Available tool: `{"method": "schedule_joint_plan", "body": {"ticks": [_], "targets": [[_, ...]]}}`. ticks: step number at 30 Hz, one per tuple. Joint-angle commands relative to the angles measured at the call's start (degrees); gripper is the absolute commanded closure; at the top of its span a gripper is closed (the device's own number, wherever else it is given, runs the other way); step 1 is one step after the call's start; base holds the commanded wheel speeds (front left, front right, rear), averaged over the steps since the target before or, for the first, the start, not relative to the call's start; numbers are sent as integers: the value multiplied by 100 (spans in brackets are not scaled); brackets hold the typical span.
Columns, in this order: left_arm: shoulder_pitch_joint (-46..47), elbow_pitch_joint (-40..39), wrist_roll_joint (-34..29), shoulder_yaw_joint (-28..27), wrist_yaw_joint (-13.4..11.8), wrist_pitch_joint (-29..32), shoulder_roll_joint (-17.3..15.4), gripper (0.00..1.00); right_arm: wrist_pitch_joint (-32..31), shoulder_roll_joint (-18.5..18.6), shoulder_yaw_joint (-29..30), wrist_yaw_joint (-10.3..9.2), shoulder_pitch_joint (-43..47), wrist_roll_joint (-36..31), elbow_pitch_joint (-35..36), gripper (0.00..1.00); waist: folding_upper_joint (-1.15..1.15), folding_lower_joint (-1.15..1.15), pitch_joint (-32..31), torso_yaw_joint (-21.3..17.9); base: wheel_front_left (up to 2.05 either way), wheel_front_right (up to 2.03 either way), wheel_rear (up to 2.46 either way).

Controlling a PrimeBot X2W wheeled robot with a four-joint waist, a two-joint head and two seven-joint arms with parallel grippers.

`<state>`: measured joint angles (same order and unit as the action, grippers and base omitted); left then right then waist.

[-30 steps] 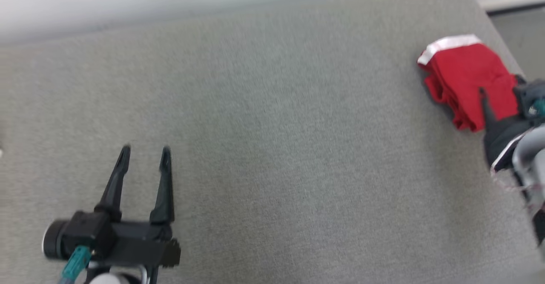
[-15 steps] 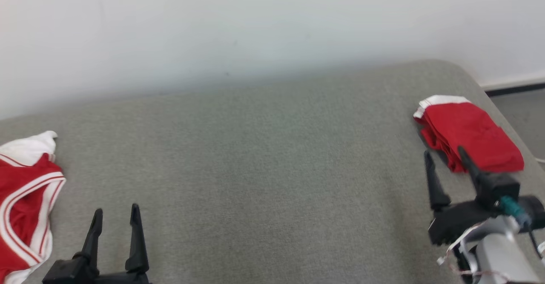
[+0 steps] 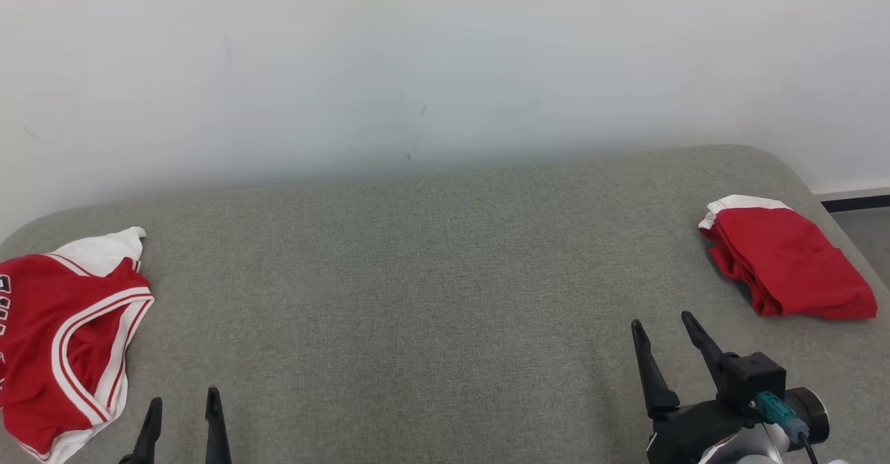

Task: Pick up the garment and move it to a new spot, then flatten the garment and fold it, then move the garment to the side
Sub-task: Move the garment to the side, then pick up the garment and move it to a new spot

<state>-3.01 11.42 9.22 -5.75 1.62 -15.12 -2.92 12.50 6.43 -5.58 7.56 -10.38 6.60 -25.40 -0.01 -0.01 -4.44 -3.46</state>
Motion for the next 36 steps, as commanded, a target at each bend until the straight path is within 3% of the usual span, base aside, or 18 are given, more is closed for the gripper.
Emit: {"method": "schedule_joint_plan", "body": {"ticks": [1, 23, 36], "targets": [[-61, 24, -52, -14, 27, -3, 2, 0, -29, -22, -5, -16, 84, -9, 25, 0, 1, 1, -3, 1, 0, 0, 0], [78, 215, -56, 12, 43, -3, 2, 0, -187, -225, 92, -16, 359, -3, 268, 0, 1, 1, -11, 56, 0, 0, 0], [117, 142, -82, 7, 31, -4, 1, 0, -151, -274, 22, -16, 481, 67, 274, 0, 1, 1, -79, 716, 0, 0, 0]]}}
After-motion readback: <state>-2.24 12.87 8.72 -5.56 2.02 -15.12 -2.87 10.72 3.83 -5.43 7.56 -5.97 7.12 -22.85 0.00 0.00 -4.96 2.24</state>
